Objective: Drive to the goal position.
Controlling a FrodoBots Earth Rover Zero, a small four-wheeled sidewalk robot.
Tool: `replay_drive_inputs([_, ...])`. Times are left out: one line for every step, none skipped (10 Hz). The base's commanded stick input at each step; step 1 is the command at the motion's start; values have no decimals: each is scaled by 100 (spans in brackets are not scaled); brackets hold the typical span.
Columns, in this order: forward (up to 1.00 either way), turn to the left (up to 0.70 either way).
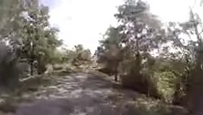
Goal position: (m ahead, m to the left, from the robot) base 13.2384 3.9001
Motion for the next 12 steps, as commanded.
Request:
replay_drive_inputs([100, 0])
replay_drive_inputs([100, 0])
replay_drive_inputs([100, 33])
replay_drive_inputs([100, 40])
replay_drive_inputs([100, 23])
replay_drive_inputs([100, 5])
replay_drive_inputs([100, 0])
replay_drive_inputs([100, 0])
replay_drive_inputs([100, 0])
replay_drive_inputs([100, 0])
replay_drive_inputs([100, 0])
replay_drive_inputs([100, 0])
